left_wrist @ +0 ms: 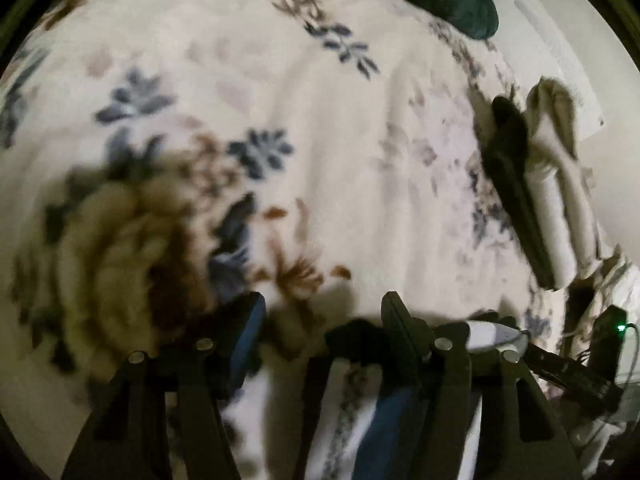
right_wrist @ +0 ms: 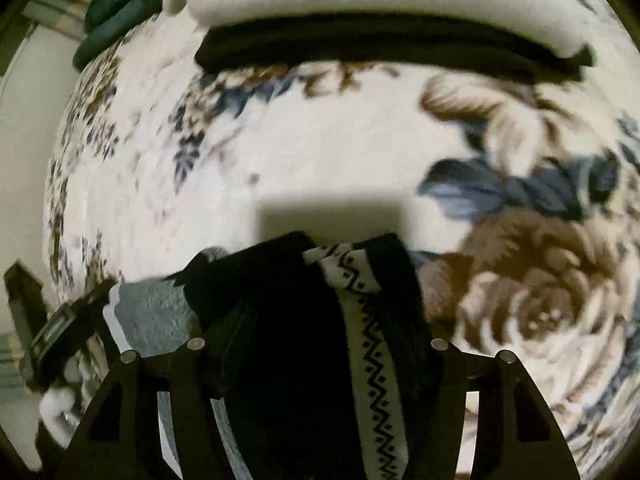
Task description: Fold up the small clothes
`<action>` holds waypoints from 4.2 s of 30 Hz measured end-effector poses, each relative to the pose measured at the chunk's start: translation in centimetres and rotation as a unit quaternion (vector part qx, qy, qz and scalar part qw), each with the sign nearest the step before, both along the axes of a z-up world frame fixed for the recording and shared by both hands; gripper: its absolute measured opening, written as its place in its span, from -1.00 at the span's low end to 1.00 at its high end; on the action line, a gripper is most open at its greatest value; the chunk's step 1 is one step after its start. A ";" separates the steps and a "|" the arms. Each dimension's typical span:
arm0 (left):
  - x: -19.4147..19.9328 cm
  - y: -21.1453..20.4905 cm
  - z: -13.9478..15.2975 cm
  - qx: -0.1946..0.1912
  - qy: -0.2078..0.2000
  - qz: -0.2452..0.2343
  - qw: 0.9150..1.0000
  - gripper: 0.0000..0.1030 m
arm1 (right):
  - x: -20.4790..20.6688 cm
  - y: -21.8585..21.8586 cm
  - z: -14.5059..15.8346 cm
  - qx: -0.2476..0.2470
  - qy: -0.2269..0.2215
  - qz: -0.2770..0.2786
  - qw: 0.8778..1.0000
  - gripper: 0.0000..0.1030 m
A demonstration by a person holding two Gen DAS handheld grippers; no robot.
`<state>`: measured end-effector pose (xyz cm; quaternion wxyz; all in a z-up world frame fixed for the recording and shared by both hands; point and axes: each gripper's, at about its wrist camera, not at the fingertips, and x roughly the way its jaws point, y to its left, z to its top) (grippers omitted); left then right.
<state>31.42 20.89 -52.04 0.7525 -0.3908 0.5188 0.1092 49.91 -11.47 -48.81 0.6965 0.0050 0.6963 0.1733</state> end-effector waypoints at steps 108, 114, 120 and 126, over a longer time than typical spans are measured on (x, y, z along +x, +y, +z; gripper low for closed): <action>-0.5 -3.7 7.6 -0.144 -0.127 -0.077 0.978 -0.52 | -10.1 -6.5 -0.4 0.318 0.158 -0.022 0.934 -0.43; 7.4 -5.0 14.0 -0.124 -0.155 -0.137 0.971 -0.52 | -7.0 -7.5 6.5 0.328 0.096 -0.066 0.937 -0.43; 17.2 -7.4 18.0 -0.097 -0.183 -0.185 0.961 -0.51 | 1.9 -11.0 13.4 0.326 0.027 -0.102 0.939 -0.43; 27.2 -9.5 20.2 -0.081 -0.196 -0.212 0.954 -0.51 | 11.2 -13.3 16.2 0.317 -0.013 -0.132 0.939 -0.43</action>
